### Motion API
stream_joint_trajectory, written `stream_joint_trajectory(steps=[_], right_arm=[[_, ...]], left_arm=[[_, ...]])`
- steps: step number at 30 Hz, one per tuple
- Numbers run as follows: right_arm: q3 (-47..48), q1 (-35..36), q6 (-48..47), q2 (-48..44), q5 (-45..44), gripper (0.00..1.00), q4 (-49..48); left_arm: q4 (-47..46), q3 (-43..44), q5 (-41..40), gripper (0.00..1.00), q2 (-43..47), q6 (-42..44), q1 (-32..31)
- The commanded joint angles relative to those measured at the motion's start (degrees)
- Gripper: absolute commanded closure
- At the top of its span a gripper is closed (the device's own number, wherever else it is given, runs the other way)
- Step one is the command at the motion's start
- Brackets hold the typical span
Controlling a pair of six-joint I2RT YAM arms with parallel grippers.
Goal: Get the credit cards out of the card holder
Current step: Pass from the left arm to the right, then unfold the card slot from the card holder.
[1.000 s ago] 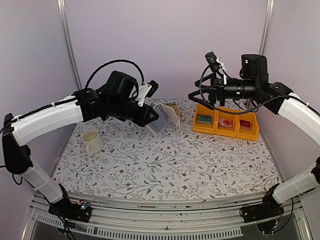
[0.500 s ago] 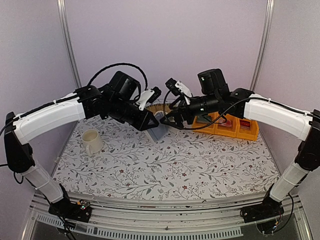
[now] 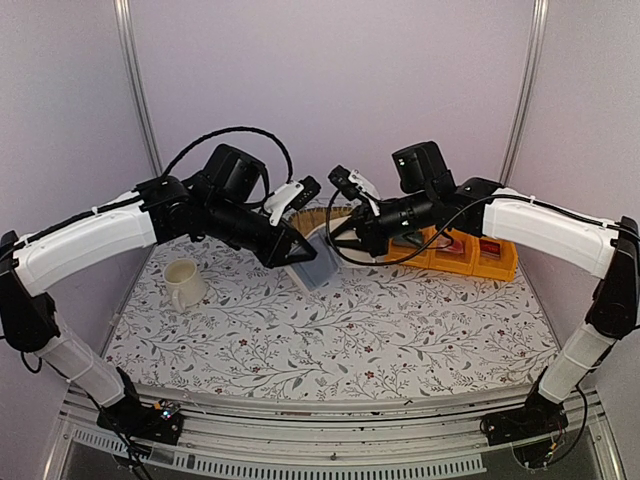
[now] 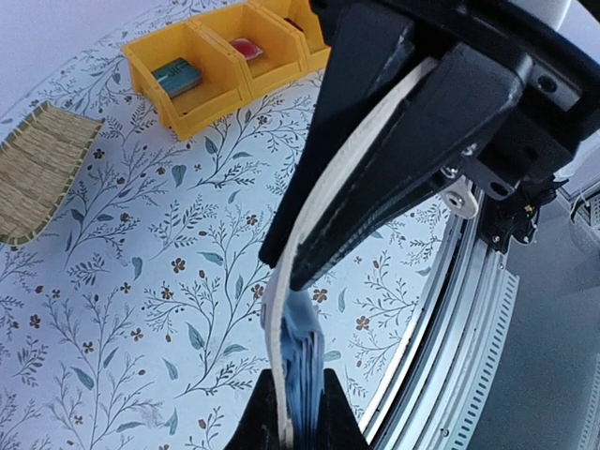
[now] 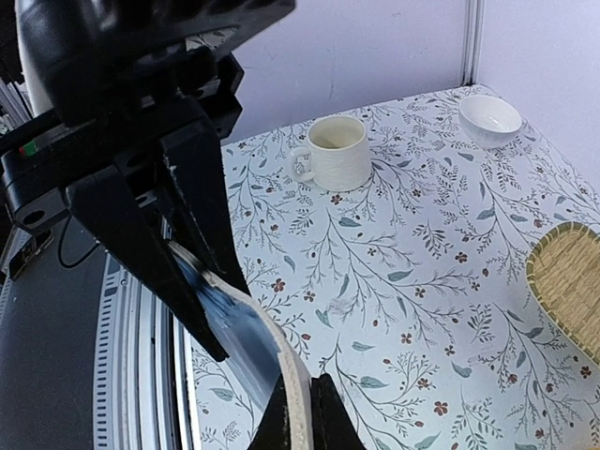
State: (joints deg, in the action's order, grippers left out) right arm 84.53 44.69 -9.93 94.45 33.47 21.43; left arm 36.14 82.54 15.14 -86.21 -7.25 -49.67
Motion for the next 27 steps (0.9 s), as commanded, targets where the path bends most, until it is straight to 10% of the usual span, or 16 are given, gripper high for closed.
stream_joint_trajectory(steps=[1, 2, 6, 13, 27], right_arm=[[-1.1, -1.5, 2.7, -2.9, 4.9, 0.99, -1.8], [-1.0, -2.0, 3.5, -3.2, 7.5, 0.99, -2.4], [-1.8, -4.7, 12.3, -5.0, 17.9, 0.98, -8.0], [-6.8, -5.4, 30.7, -8.2, 30.1, 0.99, -27.1], [-6.5, -5.4, 34.4, -7.9, 26.1, 0.99, -28.9]], left_arm=[[-5.2, -1.3, 5.0, 1.0, 2.6, 1.4, 1.6], [-6.4, -1.9, 5.1, 0.97, 3.2, 0.9, 2.2], [-15.9, -7.3, 3.2, 0.34, 7.7, -1.0, 4.2], [-50.0, -29.7, 7.3, 0.05, 21.5, -2.5, 4.1], [-53.0, -30.6, 12.9, 0.02, 20.6, -2.5, 3.0]])
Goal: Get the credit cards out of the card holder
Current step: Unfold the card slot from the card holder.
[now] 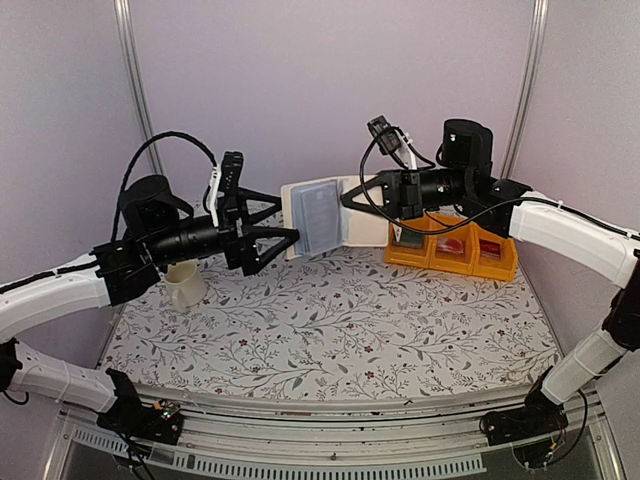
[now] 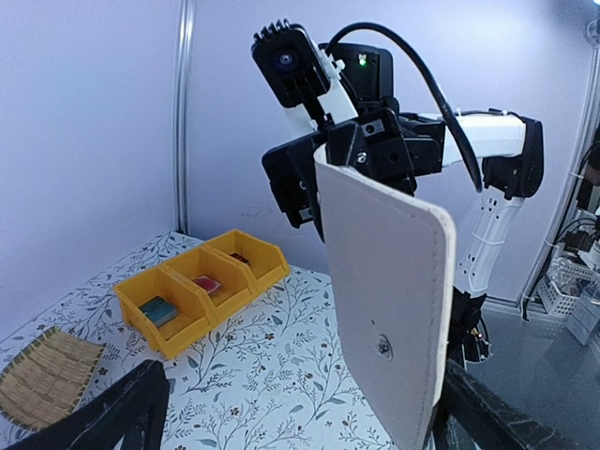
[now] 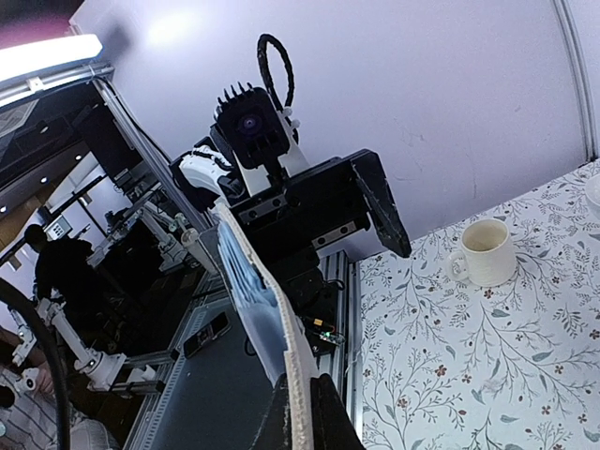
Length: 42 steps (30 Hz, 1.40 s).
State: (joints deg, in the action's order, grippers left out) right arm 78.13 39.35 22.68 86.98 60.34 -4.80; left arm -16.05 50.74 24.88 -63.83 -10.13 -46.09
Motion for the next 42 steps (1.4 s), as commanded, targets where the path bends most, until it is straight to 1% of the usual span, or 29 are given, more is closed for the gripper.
stream_joint_trajectory(steps=[1, 3, 4, 6, 7, 9, 10, 11, 12, 13, 16, 17, 21, 24, 28, 32, 33, 35, 36, 37, 39, 41, 42], right_arm=[[0.0, 0.0, 1.8, -0.3, -0.6, 0.99, -2.6], [0.1, -0.1, 2.0, -0.2, -0.1, 0.99, -2.6], [0.1, -0.1, 2.0, -0.2, 0.5, 0.99, -2.8], [0.1, -0.1, 2.0, -0.2, 1.7, 0.99, -2.9], [0.0, -0.1, 1.9, -0.3, 2.3, 0.99, -2.9], [-0.2, 0.1, 1.8, -0.5, 3.6, 0.99, -3.0], [-0.4, 0.0, 1.6, -0.7, 4.1, 0.99, -3.1], [-0.6, 0.0, 1.4, -0.8, 4.4, 0.99, -3.2], [-0.7, 0.0, 1.2, -1.1, 4.5, 0.99, -3.3], [-0.8, 0.0, 1.0, -1.2, 4.6, 0.99, -3.3], [-0.8, 0.3, 1.3, -1.2, 4.6, 0.99, -4.2], [-0.8, 0.5, 1.5, -1.0, 4.6, 0.99, -4.4], [-0.4, 1.2, 2.0, 0.2, 4.3, 0.98, -5.1], [-0.3, 1.2, 2.0, 0.3, 4.1, 0.99, -5.3], [0.0, 1.2, 1.8, 0.7, 4.0, 0.99, -5.5], [0.2, 1.2, 1.8, 1.5, 4.3, 0.99, -5.5], [0.2, 1.2, 2.0, 1.7, 4.3, 0.99, -5.5], [0.3, 1.2, 1.9, 2.1, 4.6, 0.99, -5.5], [0.3, 1.2, 1.9, 2.3, 4.7, 0.99, -5.5], [0.3, 1.1, 1.8, 2.4, 4.9, 0.98, -5.5], [0.1, 1.1, 1.5, 2.5, 5.3, 0.99, -5.4], [-0.5, 0.7, 0.3, 2.4, 5.3, 0.98, -5.2], [-0.9, 0.0, 0.1, 2.3, 5.0, 0.93, -5.1]], left_arm=[[-1.1, 1.2, 3.1, 0.02, -2.2, 0.3, -0.7], [-1.1, 1.7, 1.5, 0.02, -3.3, -0.1, -0.7], [-0.8, 2.1, 0.8, 0.04, -3.8, 0.0, -0.6], [-0.2, 2.9, 0.4, 0.12, -4.7, 0.0, -0.7], [-0.2, 3.0, 0.6, 0.22, -5.0, 0.0, -0.6], [-0.9, 2.8, 1.4, 0.36, -5.1, -0.1, -0.7], [-1.4, 2.5, 1.9, 0.47, -5.0, 0.0, -0.7], [-1.7, 2.2, 2.4, 0.55, -4.9, 0.2, -0.7], [-2.0, 1.9, 2.7, 0.6, -4.8, 0.3, -0.7], [-2.3, 1.6, 2.5, 0.61, -4.7, 0.2, -0.6], [-2.4, 1.6, 0.4, 0.61, -4.8, -0.6, -0.6], [-2.2, 1.8, 0.2, 0.6, -5.2, -0.7, -0.7], [-3.1, 2.4, 2.8, 0.51, -6.5, -1.8, -0.7], [-5.8, 1.8, 6.6, 0.38, -7.0, -3.3, -0.8], [-9.1, 0.4, 9.1, 0.32, -7.2, -4.4, -1.4], [-9.4, 0.5, 8.6, 0.33, -7.6, -4.1, -1.9], [-9.4, 0.6, 8.6, 0.36, -7.7, -4.1, -2.0], [-9.5, 1.0, 8.9, 0.45, -8.0, -4.1, -2.1], [-9.6, 1.1, 9.1, 0.54, -8.2, -4.2, -2.2], [-9.7, 1.2, 9.1, 0.7, -8.4, -4.3, -2.2], [-9.6, 1.2, 8.9, 0.99, -8.4, -4.6, -2.2], [-8.7, 1.3, 7.4, 1.0, -8.2, -5.1, -2.3], [-7.3, 1.5, 6.1, 1.0, -8.0, -5.0, -2.2]])
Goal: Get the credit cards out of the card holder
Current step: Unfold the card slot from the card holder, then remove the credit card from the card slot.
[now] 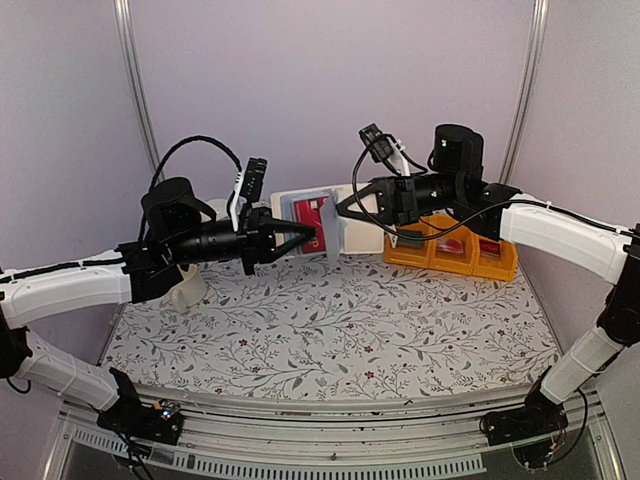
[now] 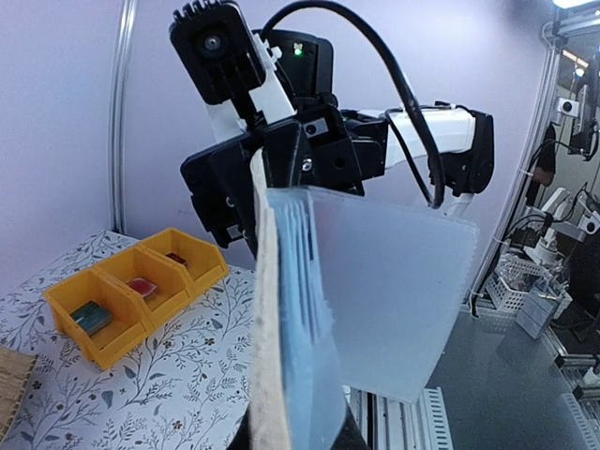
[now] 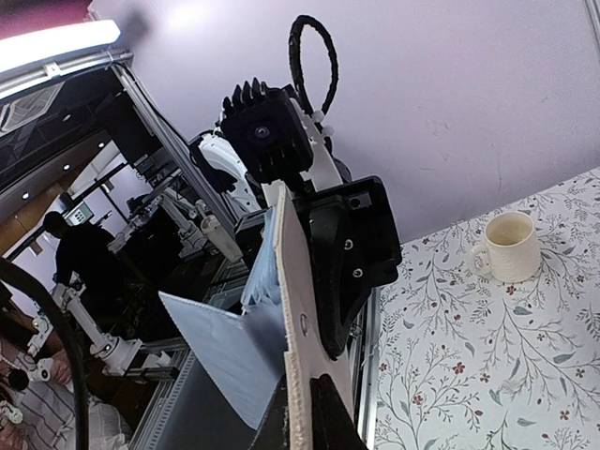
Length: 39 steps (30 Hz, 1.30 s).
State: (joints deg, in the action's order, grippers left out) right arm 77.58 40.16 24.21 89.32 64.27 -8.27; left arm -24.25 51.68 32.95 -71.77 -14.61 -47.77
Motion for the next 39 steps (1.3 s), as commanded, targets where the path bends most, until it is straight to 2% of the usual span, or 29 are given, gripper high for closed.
stream_joint_trajectory(steps=[1, 3, 4, 6, 9, 10, 12, 15, 18, 20, 22, 24, 28, 32, 39], right_arm=[[-0.9, -1.8, -1.3, -0.3, 0.4, 0.82, -1.5], [-2.2, -5.6, -0.5, -1.1, -2.6, 0.6, 0.2], [-3.0, -7.8, 0.0, -1.7, -6.9, 0.53, 2.4], [-2.7, -11.0, -1.2, -3.3, -17.9, 0.49, 10.8], [-0.3, -12.1, -6.3, -4.6, -38.5, 0.47, 24.3], [0.2, -12.1, -7.7, -4.9, -42.2, 0.47, 27.4], [0.1, -11.6, -8.4, -5.9, -44.1, 0.49, 28.2], [-2.4, -7.9, -9.5, -8.7, -38.4, 0.56, 21.5], [-5.6, -2.4, -12.0, -11.3, -23.0, 0.59, 9.5], [-9.6, 0.4, -9.0, -11.2, -11.0, 0.57, -3.9], [-10.1, 0.9, -2.3, -9.0, -4.8, 0.58, -11.3], [-8.7, 0.7, 0.6, -7.4, -4.1, 0.62, -9.9], [-8.7, 0.6, -2.2, -6.6, -9.6, 0.65, -5.0], [-6.5, 0.6, -2.3, -4.4, -9.2, 0.68, -1.4], [-6.9, 0.6, -3.4, -3.5, -7.6, 0.66, 0.4]], left_arm=[[2.8, 1.0, -4.3, 1.0, 0.1, -0.3, -0.5], [10.6, 3.7, -13.3, 1.0, 0.2, 1.2, -0.5], [15.3, 5.5, -18.7, 1.0, -0.1, 2.2, -0.6], [26.8, 10.5, -32.9, 1.0, -1.8, 3.5, -0.8], [43.5, 18.8, -54.4, 1.0, -7.8, 6.4, -2.0], [48.1, 20.8, -59.1, 1.0, -9.6, 7.1, -2.4], [51.3, 23.4, -61.9, 1.0, -12.0, 7.5, -2.6], [47.2, 22.7, -53.7, 1.0, -11.7, 7.8, -2.6], [38.4, 18.5, -40.8, 1.0, -9.1, 7.3, -2.5], [32.1, 15.4, -33.8, 1.0, -7.0, 6.4, -2.5], [26.1, 12.4, -26.8, 1.0, -5.0, 5.2, -2.3], [20.6, 9.5, -19.8, 1.0, -3.1, 3.8, -1.8], [9.0, 3.2, -9.9, 1.0, 0.3, -1.5, -0.9], [2.2, 0.3, -5.2, 1.0, 0.8, -4.9, -0.7], [-8.5, -3.0, 0.2, 1.0, 0.4, -10.2, -0.4]])
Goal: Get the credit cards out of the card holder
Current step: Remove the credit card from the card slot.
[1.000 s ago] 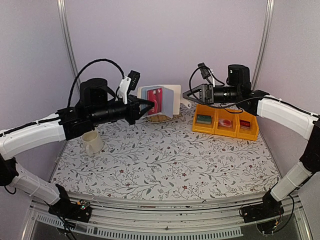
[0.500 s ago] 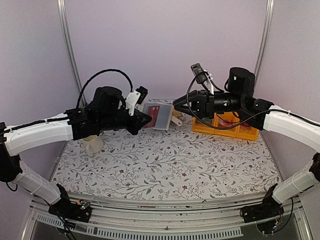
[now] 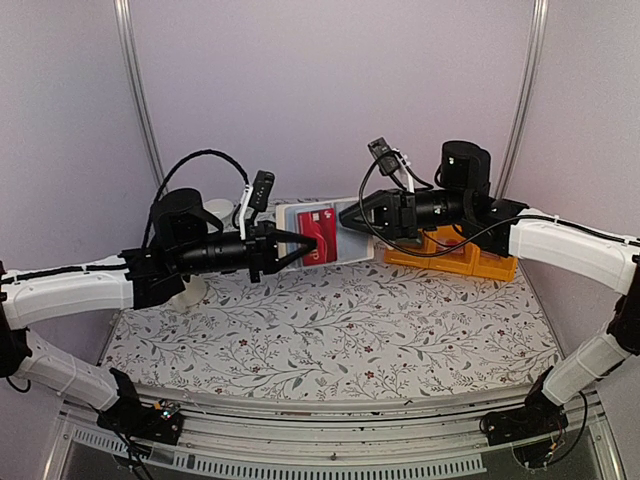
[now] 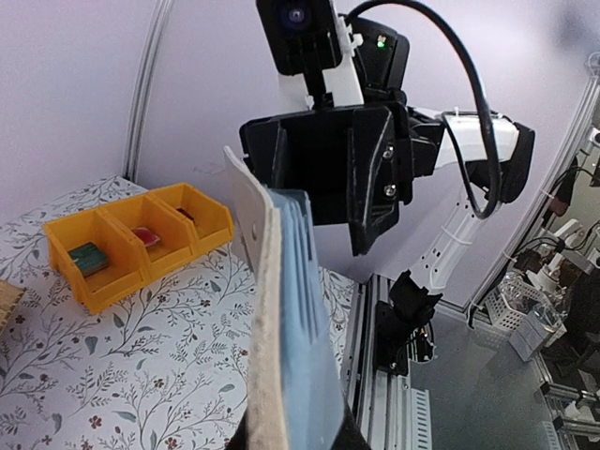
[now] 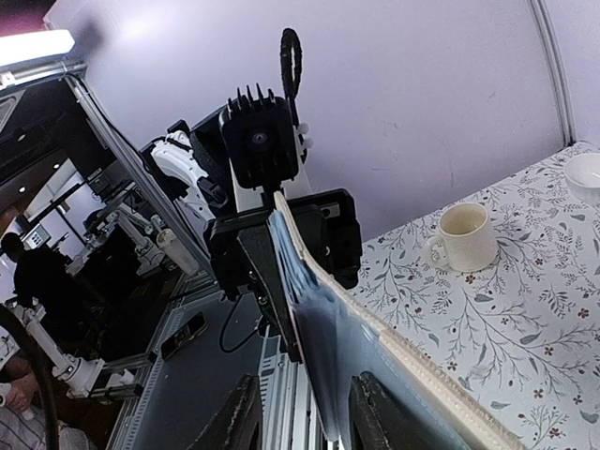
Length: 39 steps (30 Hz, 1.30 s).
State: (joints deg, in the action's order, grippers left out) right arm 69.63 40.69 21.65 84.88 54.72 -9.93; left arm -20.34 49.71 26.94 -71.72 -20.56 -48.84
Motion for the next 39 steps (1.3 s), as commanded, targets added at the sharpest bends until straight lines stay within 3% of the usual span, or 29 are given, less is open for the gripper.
stream_joint_trajectory(steps=[1, 5, 9, 20, 28, 35, 39], right_arm=[[1.0, 0.1, -0.9, 1.1, 2.6, 0.67, 2.2], [1.1, 0.4, -1.4, 1.6, 8.1, 0.69, 2.2], [0.8, 0.9, -2.5, 1.3, 9.7, 0.78, 1.7], [2.7, 1.8, -2.3, 2.7, 8.8, 0.8, 1.2], [3.4, 1.9, -2.8, 3.8, 9.0, 0.96, 2.5], [3.2, 1.8, -2.5, 2.6, 10.1, 0.99, 2.3], [2.1, -0.1, -1.9, 1.6, 9.5, 0.99, 3.7]], left_arm=[[-13.5, -1.5, 7.1, 1.0, 0.1, -4.9, 0.7], [-16.5, -2.2, 8.1, 1.0, -0.2, -6.7, 0.8], [-16.1, -1.7, 7.8, 1.0, -1.2, -7.2, 0.8], [-14.1, -0.2, 8.7, 1.0, -3.2, -7.0, 0.8], [-14.2, -0.4, 9.1, 1.0, -2.9, -6.7, 0.9], [-14.2, -0.8, 10.2, 1.0, -3.4, -7.5, 1.0], [-17.9, -2.4, 12.6, 0.8, -3.5, -10.7, 1.9]])
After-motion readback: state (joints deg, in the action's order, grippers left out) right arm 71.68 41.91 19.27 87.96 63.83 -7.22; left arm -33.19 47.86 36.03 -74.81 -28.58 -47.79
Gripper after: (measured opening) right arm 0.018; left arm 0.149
